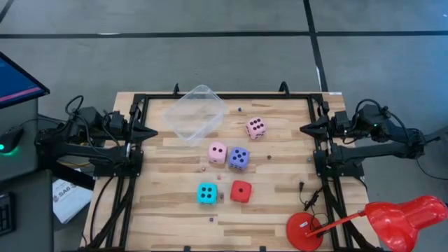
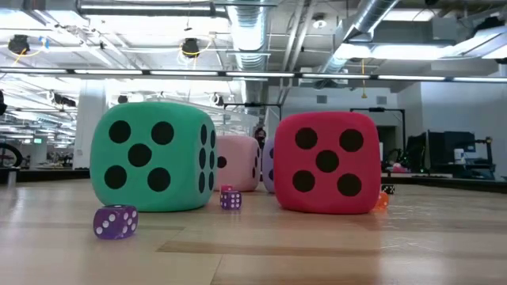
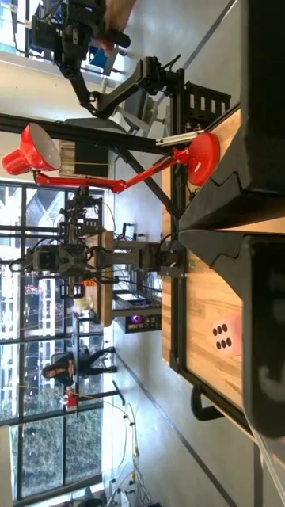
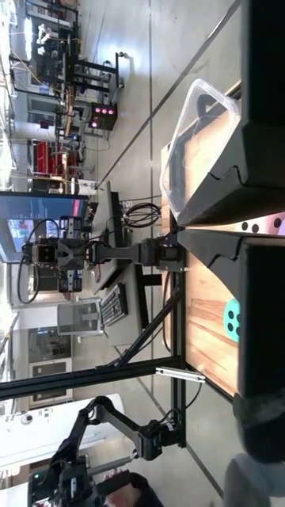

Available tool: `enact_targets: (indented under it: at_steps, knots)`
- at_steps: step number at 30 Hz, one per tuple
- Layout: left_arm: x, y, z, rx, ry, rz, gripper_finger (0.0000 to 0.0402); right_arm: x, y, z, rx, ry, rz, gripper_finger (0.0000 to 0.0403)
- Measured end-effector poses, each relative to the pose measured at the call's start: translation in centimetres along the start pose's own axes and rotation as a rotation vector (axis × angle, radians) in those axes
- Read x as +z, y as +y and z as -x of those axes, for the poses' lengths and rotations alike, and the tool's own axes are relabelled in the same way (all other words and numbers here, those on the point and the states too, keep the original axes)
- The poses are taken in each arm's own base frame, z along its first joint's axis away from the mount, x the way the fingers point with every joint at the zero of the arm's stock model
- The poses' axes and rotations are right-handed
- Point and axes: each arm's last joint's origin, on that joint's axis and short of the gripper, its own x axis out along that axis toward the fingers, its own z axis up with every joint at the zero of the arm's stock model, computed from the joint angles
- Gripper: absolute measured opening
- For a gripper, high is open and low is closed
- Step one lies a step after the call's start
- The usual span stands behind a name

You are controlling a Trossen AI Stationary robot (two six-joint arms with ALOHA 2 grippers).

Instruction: Pick & Place Dice

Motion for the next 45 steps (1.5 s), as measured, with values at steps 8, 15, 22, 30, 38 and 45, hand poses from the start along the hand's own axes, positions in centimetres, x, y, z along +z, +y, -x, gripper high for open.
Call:
enact_targets:
  at_steps: [8,15,22,30,38,45]
  knots:
    - [0.2,0.0,-0.2,0.001,-0.02,-0.03,0.0001,0.5,0.0,-0.1,-0.001,-0.077,0.014,0.0017]
    - [-4.7,0.0,-2.5,-0.003,0.091,0.006,0.0001,-3.3,0.0,-2.5,-0.002,0.02,-0.015,0.0017]
    - [-10.2,0.0,-4.5,-0.001,0.047,-0.022,0.0001,-6.4,0.0,-3.9,-0.003,0.055,0.024,0.0017]
    - [-11.4,0.0,-4.7,0.001,-0.002,-0.125,0.0001,-8.3,0.0,-4.2,-0.002,0.108,-0.013,0.0017]
    - [-11.6,0.0,-4.8,0.0,0.013,-0.127,0.0001,-12.0,0.0,-5.1,0.0,0.079,0.07,0.0017]
    - [-12.3,0.0,-5.6,-0.004,0.077,-0.125,0.0001,-13.3,0.0,-5.2,0.001,0.087,0.079,0.0017]
